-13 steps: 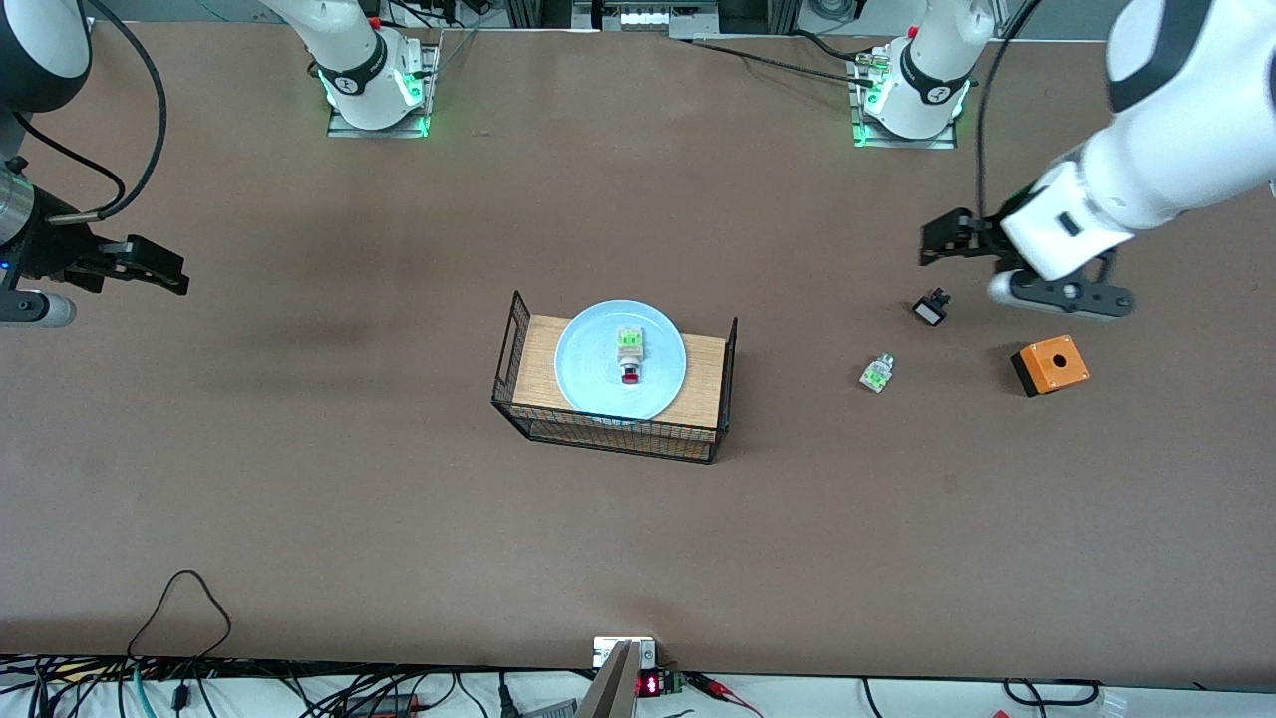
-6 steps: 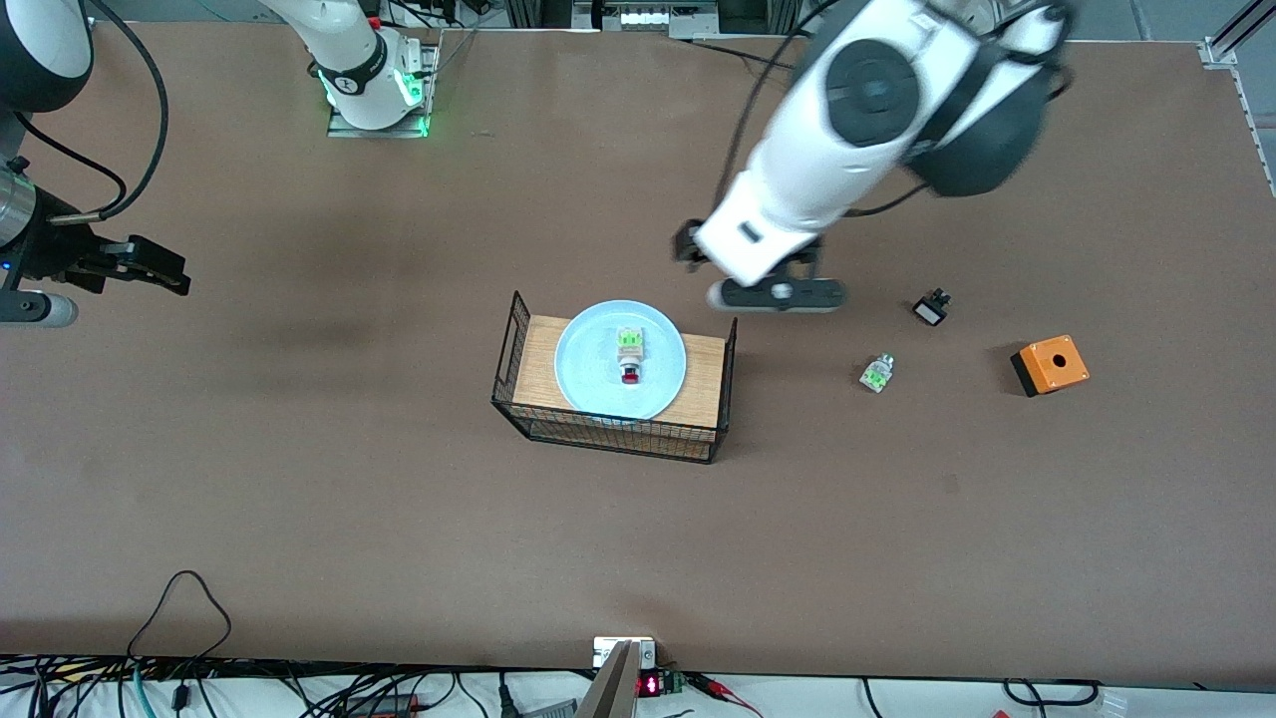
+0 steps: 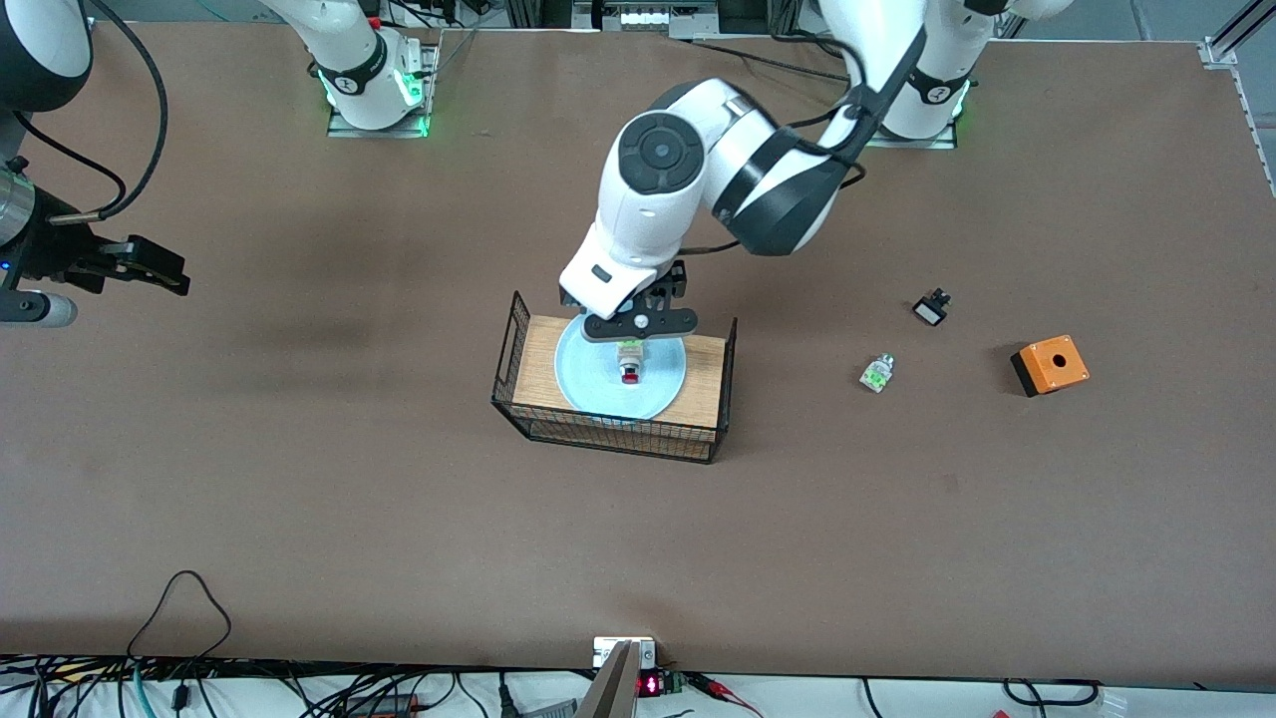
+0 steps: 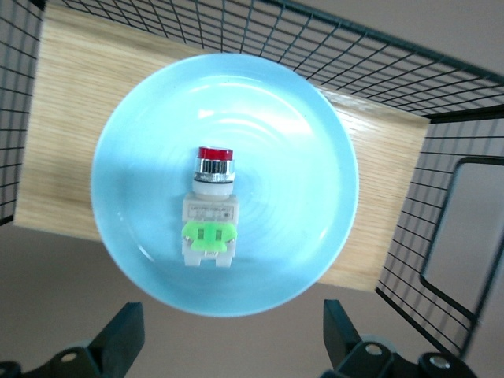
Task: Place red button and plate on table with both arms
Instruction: 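Lower the left gripper and grasp the red push button, then lift the red button with the left gripper toward the orange box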
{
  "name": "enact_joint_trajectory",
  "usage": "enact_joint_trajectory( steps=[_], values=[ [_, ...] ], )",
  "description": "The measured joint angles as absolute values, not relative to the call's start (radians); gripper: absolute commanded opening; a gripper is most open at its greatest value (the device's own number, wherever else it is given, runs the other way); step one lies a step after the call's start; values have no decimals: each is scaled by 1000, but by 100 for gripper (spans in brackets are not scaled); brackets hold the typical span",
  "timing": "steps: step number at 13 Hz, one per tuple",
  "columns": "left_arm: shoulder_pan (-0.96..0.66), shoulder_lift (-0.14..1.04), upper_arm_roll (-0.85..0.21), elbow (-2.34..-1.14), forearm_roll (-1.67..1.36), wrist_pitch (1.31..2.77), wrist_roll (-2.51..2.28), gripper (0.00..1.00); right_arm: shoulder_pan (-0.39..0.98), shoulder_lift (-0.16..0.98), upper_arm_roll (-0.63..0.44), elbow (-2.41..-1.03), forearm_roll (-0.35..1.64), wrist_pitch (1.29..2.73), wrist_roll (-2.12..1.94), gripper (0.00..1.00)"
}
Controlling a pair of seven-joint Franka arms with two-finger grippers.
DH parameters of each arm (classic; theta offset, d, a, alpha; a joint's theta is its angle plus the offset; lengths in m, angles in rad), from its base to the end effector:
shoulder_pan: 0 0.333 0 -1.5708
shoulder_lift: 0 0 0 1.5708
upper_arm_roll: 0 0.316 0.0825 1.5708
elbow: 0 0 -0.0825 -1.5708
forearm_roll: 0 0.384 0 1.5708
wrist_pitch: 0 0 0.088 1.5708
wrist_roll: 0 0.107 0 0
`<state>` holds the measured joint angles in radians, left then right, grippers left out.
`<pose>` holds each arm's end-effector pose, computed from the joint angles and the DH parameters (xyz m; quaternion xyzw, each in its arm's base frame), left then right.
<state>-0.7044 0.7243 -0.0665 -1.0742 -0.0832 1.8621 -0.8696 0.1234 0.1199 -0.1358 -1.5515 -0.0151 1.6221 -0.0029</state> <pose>0.5507 -0.5216 0.4088 0.9952 0.0688 -0.0230 0.0661 0.5924 -0.0045 0.5698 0.9996 -0.0039 -0.0242 0.0154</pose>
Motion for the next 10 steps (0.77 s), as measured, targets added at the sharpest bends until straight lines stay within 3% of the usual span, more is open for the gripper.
enact_joint_trajectory(
  steps=[5, 6, 9, 10],
  values=[
    [-722, 803, -65, -1070, 21, 1913, -872, 100, 123, 120, -136, -1551, 18, 1633, -3, 100],
    [-723, 812, -64, -1070, 22, 1917, -872, 90, 123, 120, -136, -1551, 24, 1635, -3, 100],
    [-723, 825, -61, -1069, 22, 1923, -872, 33, 123, 120, -136, -1551, 25, 1638, -3, 100],
    [-722, 826, -57, -1069, 22, 1925, -872, 26, 123, 120, -136, -1551, 25, 1639, -3, 100]
  ],
)
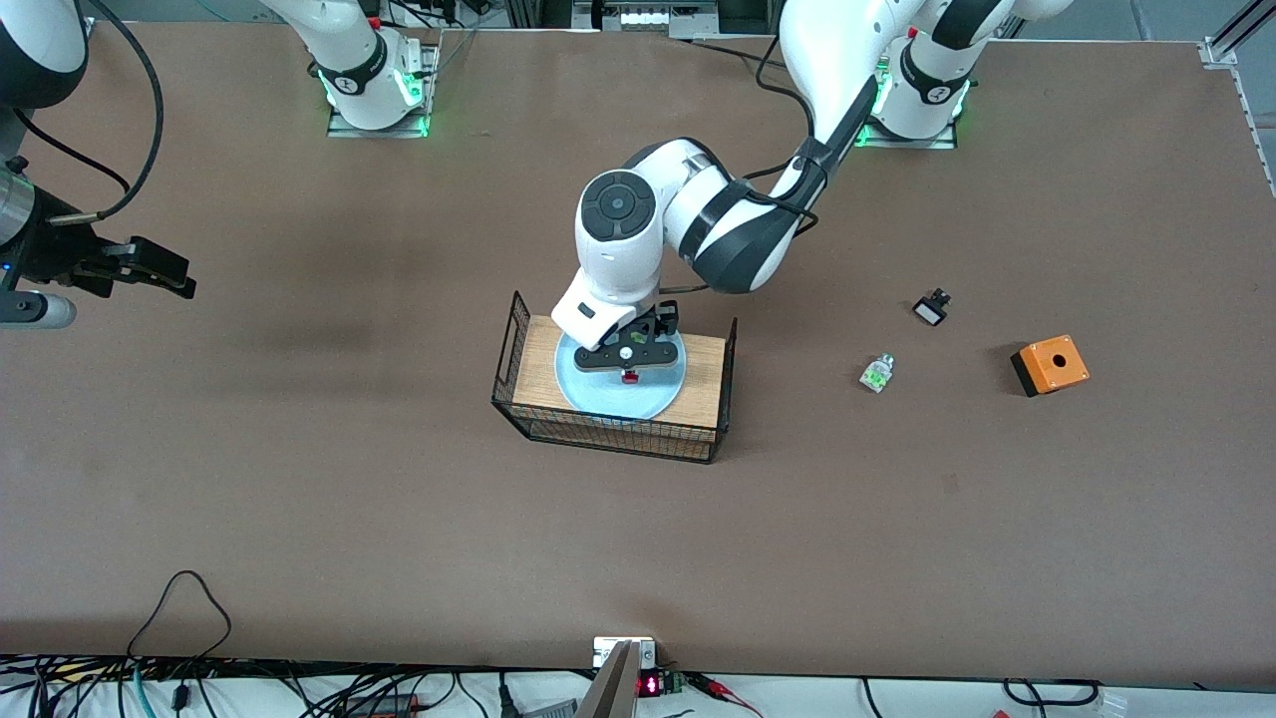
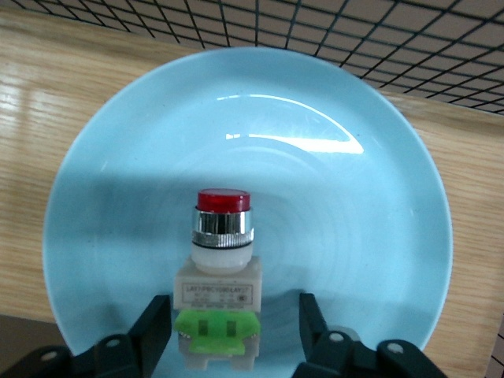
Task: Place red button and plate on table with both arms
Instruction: 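Lift the red button with the left gripper toward the orange box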
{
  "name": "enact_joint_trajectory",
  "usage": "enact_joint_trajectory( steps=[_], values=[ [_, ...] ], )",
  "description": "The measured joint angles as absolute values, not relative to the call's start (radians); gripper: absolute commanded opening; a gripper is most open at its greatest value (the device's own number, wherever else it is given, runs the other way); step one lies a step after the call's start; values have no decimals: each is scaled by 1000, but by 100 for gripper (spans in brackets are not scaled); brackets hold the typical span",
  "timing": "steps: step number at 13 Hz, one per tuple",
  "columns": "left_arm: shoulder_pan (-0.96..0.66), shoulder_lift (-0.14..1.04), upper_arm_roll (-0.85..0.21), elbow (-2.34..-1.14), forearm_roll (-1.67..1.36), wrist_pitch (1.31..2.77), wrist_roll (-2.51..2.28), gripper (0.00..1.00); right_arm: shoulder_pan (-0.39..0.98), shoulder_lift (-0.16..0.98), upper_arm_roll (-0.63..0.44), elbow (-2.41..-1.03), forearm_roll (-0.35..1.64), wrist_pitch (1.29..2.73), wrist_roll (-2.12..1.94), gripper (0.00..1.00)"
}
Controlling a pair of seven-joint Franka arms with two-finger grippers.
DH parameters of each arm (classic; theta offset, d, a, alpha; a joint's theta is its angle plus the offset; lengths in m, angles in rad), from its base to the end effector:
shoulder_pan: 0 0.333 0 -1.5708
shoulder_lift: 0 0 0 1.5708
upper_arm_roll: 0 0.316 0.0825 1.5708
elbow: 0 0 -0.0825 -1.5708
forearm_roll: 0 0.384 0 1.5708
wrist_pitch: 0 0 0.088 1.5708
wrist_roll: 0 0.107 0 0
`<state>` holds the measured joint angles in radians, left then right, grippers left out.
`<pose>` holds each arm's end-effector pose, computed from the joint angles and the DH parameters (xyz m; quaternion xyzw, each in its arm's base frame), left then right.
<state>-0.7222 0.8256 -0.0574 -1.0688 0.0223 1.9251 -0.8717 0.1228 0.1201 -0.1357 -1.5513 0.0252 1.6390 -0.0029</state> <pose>0.5586 -0.5296 0.3391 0.9985 0.0519 0.0031 0.0188 0.5944 -0.0007 0.5712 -0.9999 0.0057 0.0156 0.0046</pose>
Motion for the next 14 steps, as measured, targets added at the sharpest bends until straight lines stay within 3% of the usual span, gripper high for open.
enact_joint_trajectory(
  steps=[6, 11, 14],
  values=[
    [-714, 801, -52, -1024, 22, 1890, -872, 25, 124, 120, -136, -1551, 25, 1640, -3, 100],
    [-645, 620, -41, -1004, 27, 1508, -782, 26, 123, 120, -136, -1550, 28, 1640, -3, 100],
    [-491, 602, -37, -1021, 30, 1381, -552, 27, 123, 120, -136, -1549, 28, 1640, -3, 100]
  ],
)
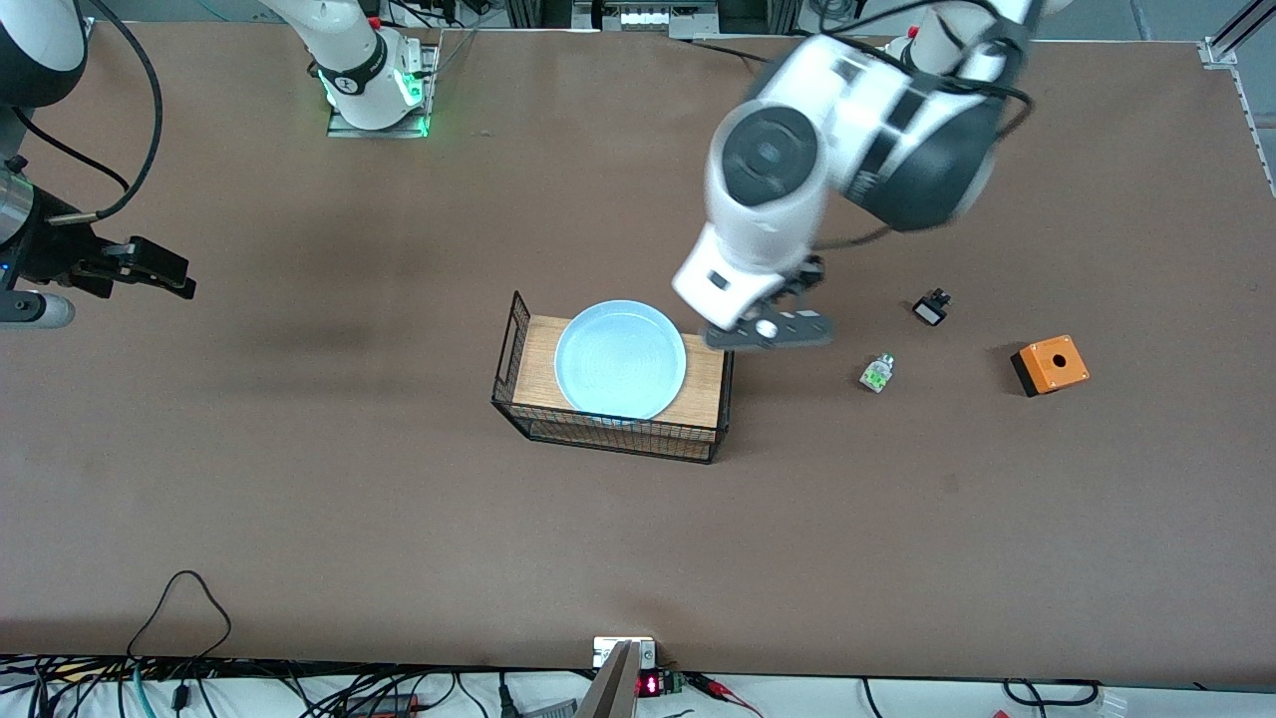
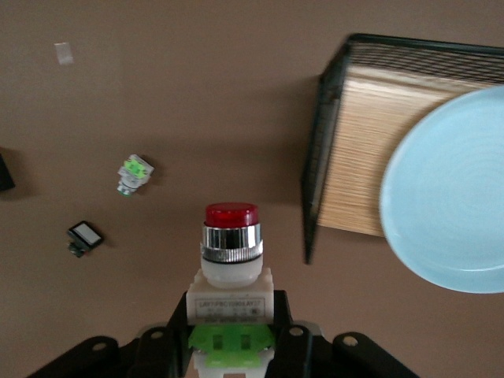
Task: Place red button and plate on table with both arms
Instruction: 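Lift the red button with the left gripper toward the orange box, then lower the red button onto the table and open the left gripper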
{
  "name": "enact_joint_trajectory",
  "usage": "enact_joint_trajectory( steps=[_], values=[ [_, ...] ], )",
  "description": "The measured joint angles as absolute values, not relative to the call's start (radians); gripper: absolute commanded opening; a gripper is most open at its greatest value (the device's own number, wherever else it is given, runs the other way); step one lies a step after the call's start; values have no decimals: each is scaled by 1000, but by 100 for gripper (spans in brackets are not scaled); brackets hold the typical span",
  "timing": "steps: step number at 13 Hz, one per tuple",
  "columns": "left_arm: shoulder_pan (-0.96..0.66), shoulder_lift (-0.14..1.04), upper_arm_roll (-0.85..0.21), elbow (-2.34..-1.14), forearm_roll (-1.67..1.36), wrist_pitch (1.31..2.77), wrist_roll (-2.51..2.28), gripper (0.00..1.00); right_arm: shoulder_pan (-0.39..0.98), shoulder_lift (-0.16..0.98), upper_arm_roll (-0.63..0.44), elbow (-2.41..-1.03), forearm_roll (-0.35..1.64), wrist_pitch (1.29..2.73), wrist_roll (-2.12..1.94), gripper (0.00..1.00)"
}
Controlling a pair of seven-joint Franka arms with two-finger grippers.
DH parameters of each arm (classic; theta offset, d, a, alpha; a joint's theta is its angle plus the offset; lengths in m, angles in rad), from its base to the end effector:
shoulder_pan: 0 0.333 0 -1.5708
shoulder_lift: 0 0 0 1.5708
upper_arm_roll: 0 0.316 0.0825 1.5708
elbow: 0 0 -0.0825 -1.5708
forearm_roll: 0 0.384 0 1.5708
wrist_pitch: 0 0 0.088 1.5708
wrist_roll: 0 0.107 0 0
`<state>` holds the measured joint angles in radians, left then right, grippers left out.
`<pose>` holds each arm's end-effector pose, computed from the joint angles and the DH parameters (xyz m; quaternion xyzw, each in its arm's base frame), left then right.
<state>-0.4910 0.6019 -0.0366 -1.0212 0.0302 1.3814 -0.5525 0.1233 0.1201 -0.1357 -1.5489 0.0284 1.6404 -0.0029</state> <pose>0.6057 -0.3399 0.4843 -0.9926 -0.0153 0.1010 0.0657 0.5947 -0.0001 0.5724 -0.9999 0.0056 0.0137 0.0061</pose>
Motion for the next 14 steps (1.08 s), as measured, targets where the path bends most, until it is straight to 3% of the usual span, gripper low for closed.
enact_joint_trajectory(
  steps=[3, 6, 12, 13, 14],
  values=[
    [-296, 609, -40, -1123, 29, 1389, -282, 26, 124, 123, -135, -1549, 29, 1640, -3, 100],
    [-164, 611, -42, -1276, 29, 1492, -109, 27, 123, 133, -136, -1552, 28, 1640, -1, 100],
    [-26, 615, -43, -1665, 30, 2044, 110, 28, 135, 140, -133, -1577, -26, 1647, -1, 100],
    [-18, 617, -42, -1735, 30, 2151, 125, 38, 138, 140, -131, -1577, -29, 1647, -1, 100],
    [-14, 620, -42, -1790, 30, 2238, 134, 64, 139, 140, -131, -1577, -29, 1647, -1, 100]
  ],
)
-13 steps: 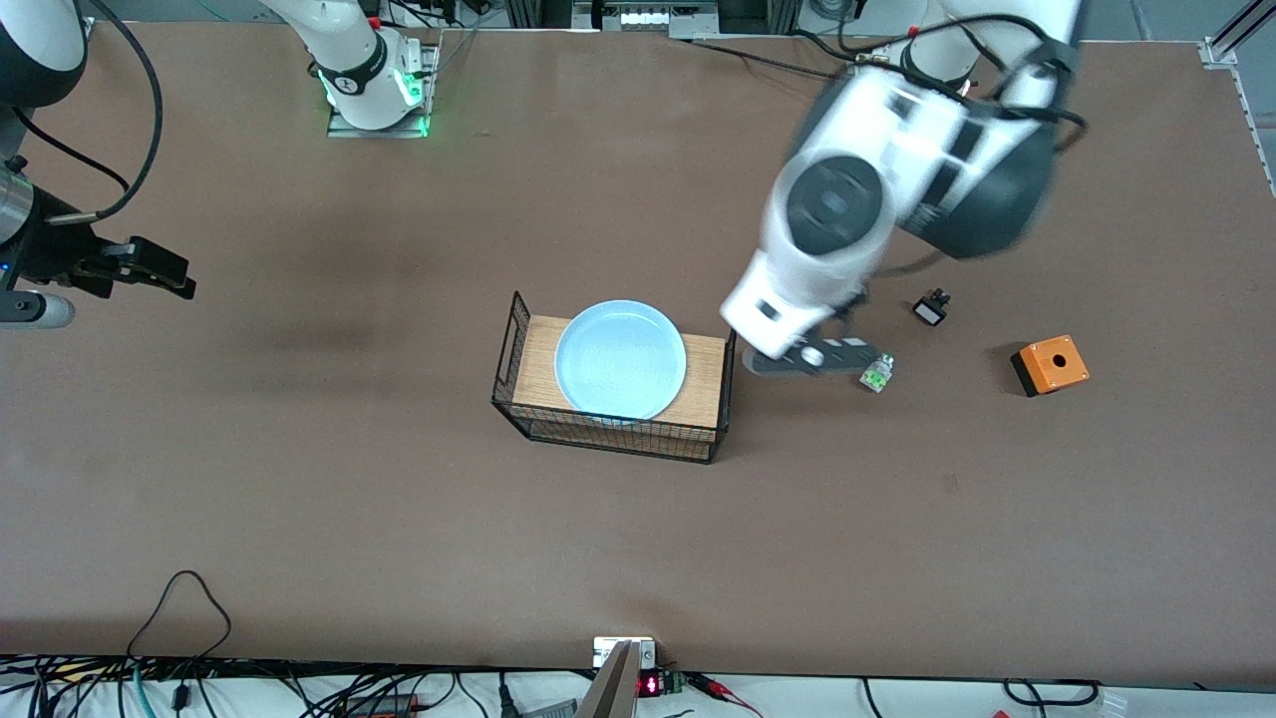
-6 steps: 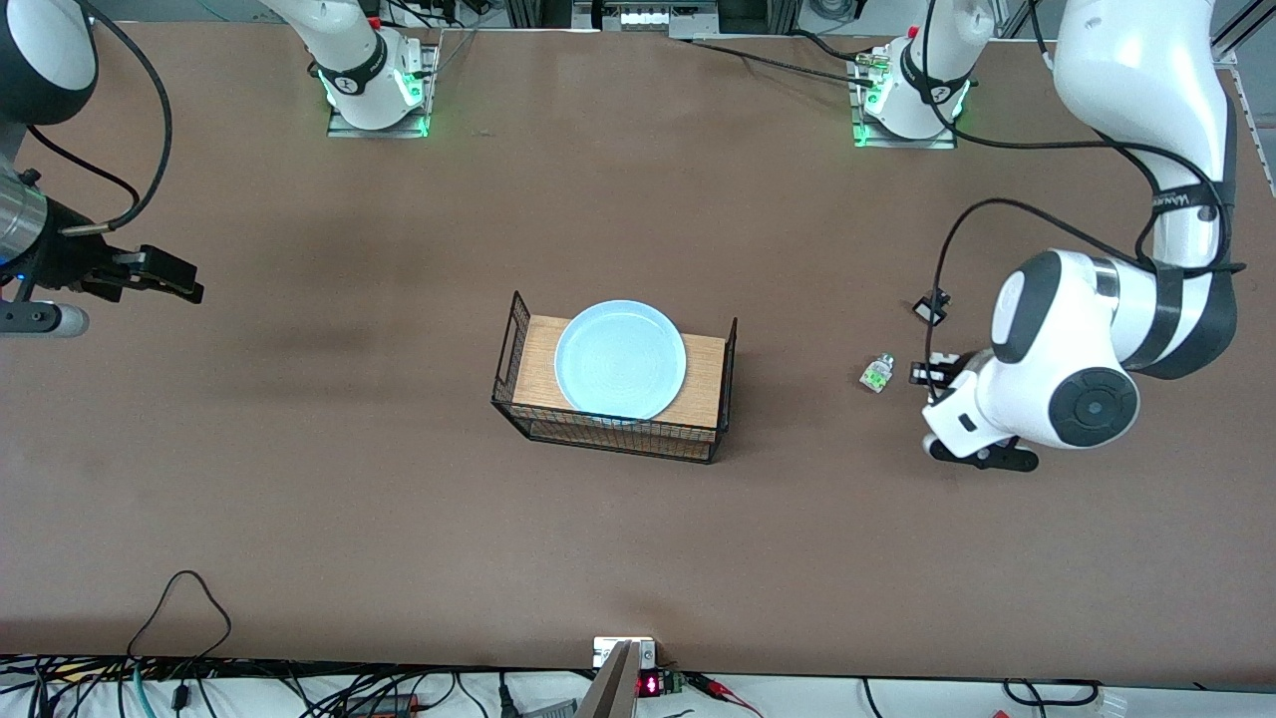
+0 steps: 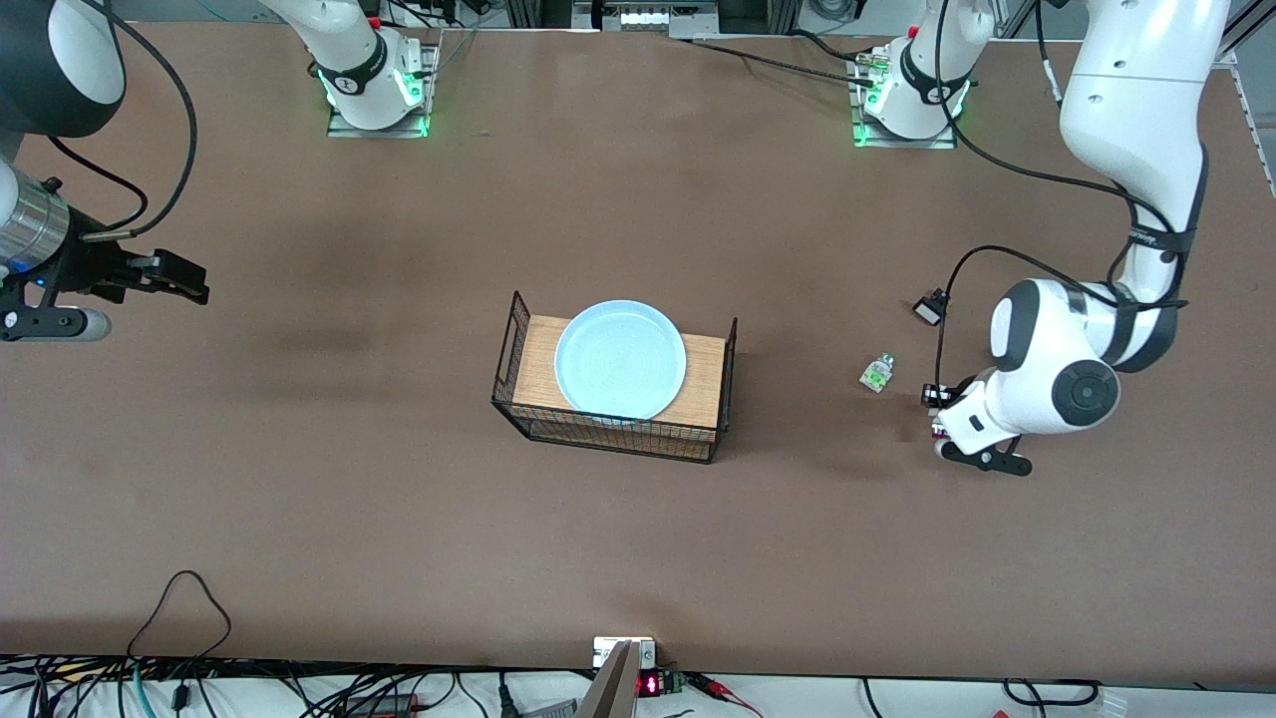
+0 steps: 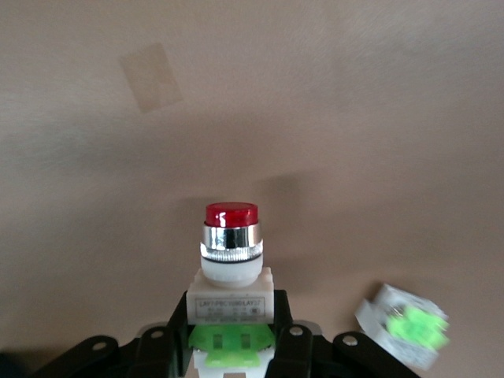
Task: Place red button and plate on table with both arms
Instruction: 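Lower the red button onto the table and open the left gripper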
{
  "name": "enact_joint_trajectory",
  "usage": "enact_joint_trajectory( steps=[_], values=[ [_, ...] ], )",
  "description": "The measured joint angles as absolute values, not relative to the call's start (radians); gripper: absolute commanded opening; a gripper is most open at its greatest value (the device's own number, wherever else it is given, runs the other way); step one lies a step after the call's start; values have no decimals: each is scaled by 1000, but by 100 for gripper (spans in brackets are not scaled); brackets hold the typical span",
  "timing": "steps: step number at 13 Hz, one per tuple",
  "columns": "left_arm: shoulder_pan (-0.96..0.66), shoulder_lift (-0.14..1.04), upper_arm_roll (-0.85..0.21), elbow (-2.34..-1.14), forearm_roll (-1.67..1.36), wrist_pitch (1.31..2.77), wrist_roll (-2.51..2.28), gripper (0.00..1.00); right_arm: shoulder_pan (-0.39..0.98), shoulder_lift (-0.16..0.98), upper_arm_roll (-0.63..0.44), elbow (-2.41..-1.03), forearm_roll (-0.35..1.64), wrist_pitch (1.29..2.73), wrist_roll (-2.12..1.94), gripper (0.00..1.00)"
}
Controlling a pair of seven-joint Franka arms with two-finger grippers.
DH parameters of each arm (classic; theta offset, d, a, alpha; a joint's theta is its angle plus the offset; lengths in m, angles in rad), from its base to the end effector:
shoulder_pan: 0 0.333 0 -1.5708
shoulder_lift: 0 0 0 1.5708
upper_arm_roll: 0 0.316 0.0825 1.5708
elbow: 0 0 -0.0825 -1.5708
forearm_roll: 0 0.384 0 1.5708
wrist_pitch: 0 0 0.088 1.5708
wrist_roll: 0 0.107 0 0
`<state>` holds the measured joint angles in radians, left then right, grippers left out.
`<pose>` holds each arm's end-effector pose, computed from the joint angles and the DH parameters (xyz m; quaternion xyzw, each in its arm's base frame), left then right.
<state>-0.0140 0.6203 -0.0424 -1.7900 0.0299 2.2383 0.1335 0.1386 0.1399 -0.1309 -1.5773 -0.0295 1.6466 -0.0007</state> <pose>0.6363 -0.0335 0.1913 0.9911 -0.1018 -0.0854 0.0050 0.5976 0.0063 0.5478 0.9991 0.0061 -0.0346 0.0239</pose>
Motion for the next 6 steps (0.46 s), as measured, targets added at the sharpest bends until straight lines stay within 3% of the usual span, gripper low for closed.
enact_joint_trajectory(
  steps=[1, 4, 6],
  values=[
    [-13, 622, -42, -1829, 30, 2295, 141, 96, 139, 140, -131, -1577, -30, 1646, -1, 100],
    [-13, 613, -43, -1846, 30, 2302, 144, 100, 138, 140, -132, -1579, -31, 1646, -1, 100],
    [-14, 570, -52, -1826, 30, 2217, 144, 100, 139, 140, -132, -1580, -31, 1646, -1, 100]
  ],
)
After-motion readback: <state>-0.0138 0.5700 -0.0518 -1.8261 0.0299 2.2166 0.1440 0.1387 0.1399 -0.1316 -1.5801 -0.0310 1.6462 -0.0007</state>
